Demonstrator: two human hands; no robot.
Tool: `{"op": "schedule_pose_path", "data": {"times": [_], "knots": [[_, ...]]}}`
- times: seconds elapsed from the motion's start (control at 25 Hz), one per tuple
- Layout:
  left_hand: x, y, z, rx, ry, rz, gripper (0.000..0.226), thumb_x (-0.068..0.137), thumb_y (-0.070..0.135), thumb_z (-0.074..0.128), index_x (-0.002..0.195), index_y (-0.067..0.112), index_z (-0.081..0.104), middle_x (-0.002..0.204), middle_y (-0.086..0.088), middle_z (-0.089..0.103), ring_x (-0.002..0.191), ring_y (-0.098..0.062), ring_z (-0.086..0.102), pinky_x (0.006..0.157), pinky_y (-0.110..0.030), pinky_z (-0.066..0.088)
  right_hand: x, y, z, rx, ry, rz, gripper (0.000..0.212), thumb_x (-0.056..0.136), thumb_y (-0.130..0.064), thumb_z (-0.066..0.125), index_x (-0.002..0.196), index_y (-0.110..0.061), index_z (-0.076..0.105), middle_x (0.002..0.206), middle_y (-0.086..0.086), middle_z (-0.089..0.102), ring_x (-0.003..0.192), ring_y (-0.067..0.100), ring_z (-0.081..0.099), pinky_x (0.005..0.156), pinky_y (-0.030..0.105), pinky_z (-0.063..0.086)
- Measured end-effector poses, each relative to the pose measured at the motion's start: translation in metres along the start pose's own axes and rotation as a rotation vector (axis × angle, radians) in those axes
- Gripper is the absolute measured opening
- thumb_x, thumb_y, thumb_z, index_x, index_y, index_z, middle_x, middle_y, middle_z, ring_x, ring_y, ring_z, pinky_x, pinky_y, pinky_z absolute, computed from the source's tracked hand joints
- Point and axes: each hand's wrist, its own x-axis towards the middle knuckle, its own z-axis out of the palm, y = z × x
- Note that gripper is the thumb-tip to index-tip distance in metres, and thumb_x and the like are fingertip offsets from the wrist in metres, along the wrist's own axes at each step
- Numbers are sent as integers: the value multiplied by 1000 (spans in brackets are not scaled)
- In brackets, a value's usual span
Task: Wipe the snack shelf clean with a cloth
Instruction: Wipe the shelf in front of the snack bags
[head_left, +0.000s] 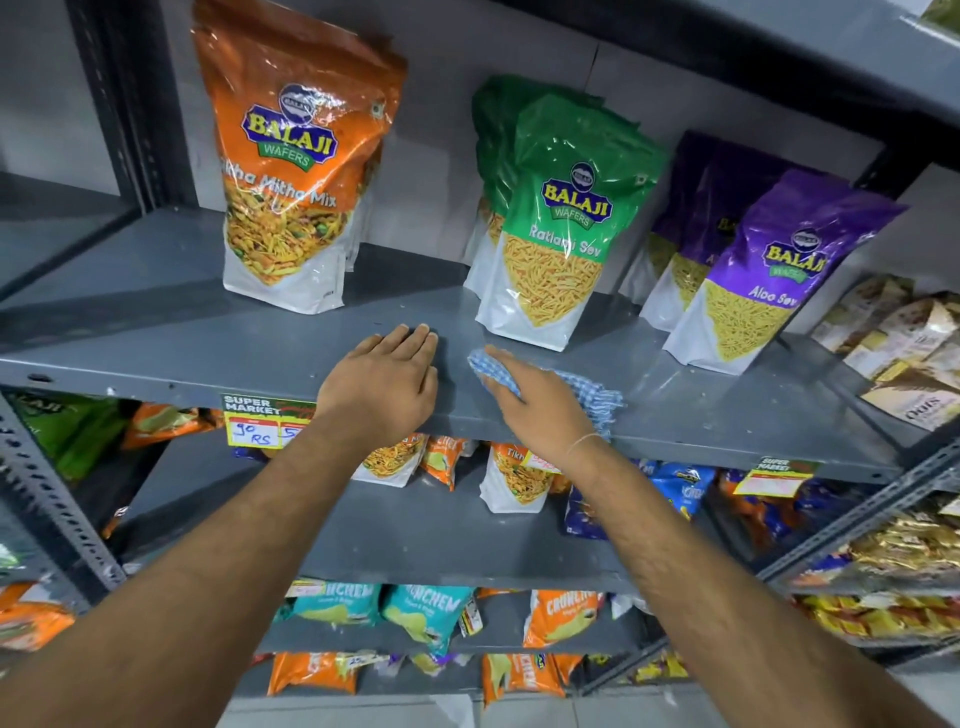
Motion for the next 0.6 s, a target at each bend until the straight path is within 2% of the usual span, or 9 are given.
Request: {"op": "schedule_pose_path", "data": {"times": [0.04, 0.12, 0.2, 0.28, 0.4, 0.52, 0.6], "knots": [[-1, 0, 0, -1, -4, 1, 61, 108, 42, 17, 165, 19, 15, 174, 3, 13, 161, -16, 10, 131, -38, 11, -5, 4, -3, 43, 7, -11, 43, 103, -31, 50, 145, -23, 52, 140, 1, 62, 124, 20, 59, 99, 25, 43], [0, 0, -1, 2, -2, 5, 62, 107, 42, 16, 165, 20, 14, 174, 2, 12, 161, -17, 10, 132, -38, 10, -11, 21, -17, 126, 133, 47, 35, 103, -26, 51, 137, -21, 60, 123, 4, 71, 102, 14, 64, 81, 20, 42], [1, -1, -1, 2, 3, 8, 62, 107, 42, 15, 165, 20, 14, 174, 2, 13, 161, -17, 10, 132, -39, 11, -7, 41, -26, 131, 225, 134, 35, 103, -27, 49, 136, -21, 61, 121, 6, 72, 103, 16, 65, 79, 19, 41], [1, 0, 0, 7, 4, 11, 62, 106, 42, 14, 165, 19, 15, 174, 2, 14, 161, -17, 11, 132, -39, 11, 3, 50, -22, 35, 146, 154, 44, 100, -39, 46, 141, -24, 56, 130, 6, 69, 116, 27, 64, 89, 28, 47], [1, 2, -2, 14, -3, 10, 61, 107, 41, 16, 165, 20, 14, 174, 2, 12, 161, -17, 10, 132, -39, 10, 26, 37, -4, 12, 17, 138, 48, 101, -45, 46, 147, -28, 49, 145, 2, 58, 132, 29, 54, 107, 37, 44], [-1, 3, -3, 15, -13, 2, 61, 108, 42, 15, 165, 21, 12, 174, 3, 10, 161, -16, 8, 132, -38, 9, 37, 17, 3, 23, -8, 57, 47, 103, -39, 48, 148, -27, 47, 150, 1, 53, 137, 26, 49, 111, 36, 38], [-1, 4, -5, 14, -19, -1, 61, 108, 42, 15, 165, 21, 11, 174, 4, 10, 161, -15, 8, 132, -38, 8, 23, 11, 4, 50, -75, -55, 46, 103, -35, 50, 148, -29, 47, 151, -3, 51, 139, 18, 47, 114, 30, 35]]}}
